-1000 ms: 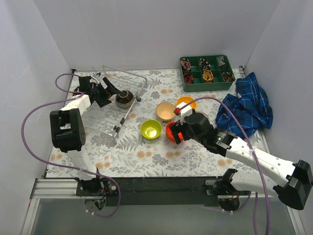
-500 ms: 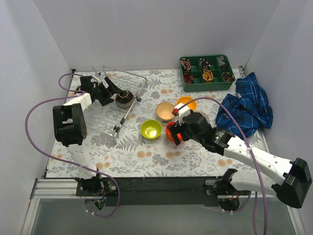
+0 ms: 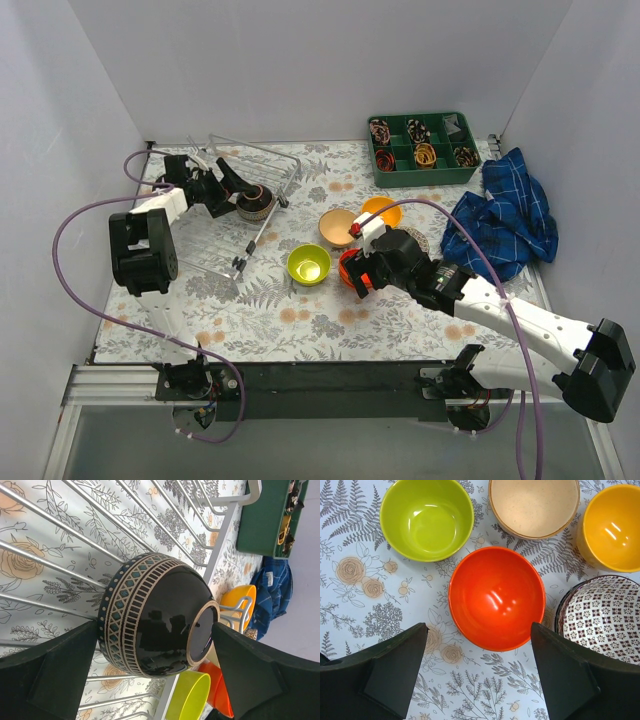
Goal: Unload the bowls from the dish rack
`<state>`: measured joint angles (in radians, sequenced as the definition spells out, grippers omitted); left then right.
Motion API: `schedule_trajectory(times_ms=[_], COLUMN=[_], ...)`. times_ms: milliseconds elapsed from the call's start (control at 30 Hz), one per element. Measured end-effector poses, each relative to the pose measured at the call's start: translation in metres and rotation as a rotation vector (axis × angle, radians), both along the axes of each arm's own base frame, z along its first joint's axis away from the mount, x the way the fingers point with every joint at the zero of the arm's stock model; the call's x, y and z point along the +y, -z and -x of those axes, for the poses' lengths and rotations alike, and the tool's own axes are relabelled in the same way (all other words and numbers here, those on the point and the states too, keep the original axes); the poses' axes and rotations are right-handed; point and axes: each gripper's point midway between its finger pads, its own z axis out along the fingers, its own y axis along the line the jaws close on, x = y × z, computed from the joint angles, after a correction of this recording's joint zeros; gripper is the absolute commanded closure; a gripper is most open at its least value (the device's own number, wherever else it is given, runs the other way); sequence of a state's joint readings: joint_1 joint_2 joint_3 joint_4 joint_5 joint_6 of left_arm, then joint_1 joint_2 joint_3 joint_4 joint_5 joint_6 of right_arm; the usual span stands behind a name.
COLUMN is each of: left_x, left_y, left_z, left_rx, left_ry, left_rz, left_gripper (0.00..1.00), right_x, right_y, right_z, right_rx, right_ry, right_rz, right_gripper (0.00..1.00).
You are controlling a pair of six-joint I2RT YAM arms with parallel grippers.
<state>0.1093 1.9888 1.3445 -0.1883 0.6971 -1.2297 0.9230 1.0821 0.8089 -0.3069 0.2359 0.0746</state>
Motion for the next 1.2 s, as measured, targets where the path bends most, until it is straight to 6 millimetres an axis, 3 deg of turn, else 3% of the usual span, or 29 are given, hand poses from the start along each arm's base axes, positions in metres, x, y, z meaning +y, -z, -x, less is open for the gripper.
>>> schedule_trajectory(times_ms=[167, 300, 433, 633, 867, 967, 1033, 1200], left_x=[-0.002, -0.002, 0.000, 0.001, 0.001, 0.001, 0.001, 0.004], left_y=[0.000, -0.001, -0.001, 0.000, -0.003, -0.004, -0.005, -0.016], left_z=[0.003, 0.005, 0.007, 0.011, 0.013, 0.016, 0.017, 0.016], left_rx=[0.018, 0.034, 0.061, 0.099, 0.106, 0.111, 0.113, 0.097], left_ry=[0.017, 0.018, 0.004, -0.015, -0.026, -0.033, -0.037, -0.059], left_rz=[0.023, 0.041, 0.059, 0.083, 0.100, 0.104, 0.107, 0.097], left_gripper=[0.02, 0.08, 0.22, 0.30, 0.47, 0.59, 0.73, 0.85], right_x=[0.000, 0.001, 0.001, 0.001, 0.001, 0.001, 0.002, 0.003], right_y=[0.000, 0.001, 0.001, 0.001, 0.001, 0.001, 0.001, 0.001], right_z=[0.001, 0.001, 0.002, 0.002, 0.002, 0.003, 0.004, 0.004], right_rx=[0.003, 0.006, 0.009, 0.011, 0.011, 0.013, 0.015, 0.018], right_ry=[-0.003, -0.008, -0.008, -0.011, -0.012, -0.014, -0.018, -0.023], right_rz=[0.000, -0.001, -0.001, 0.000, -0.002, -0.002, -0.004, -0.008], right_gripper=[0.09, 0.09, 0.09, 0.09, 0.09, 0.10, 0.10, 0.10])
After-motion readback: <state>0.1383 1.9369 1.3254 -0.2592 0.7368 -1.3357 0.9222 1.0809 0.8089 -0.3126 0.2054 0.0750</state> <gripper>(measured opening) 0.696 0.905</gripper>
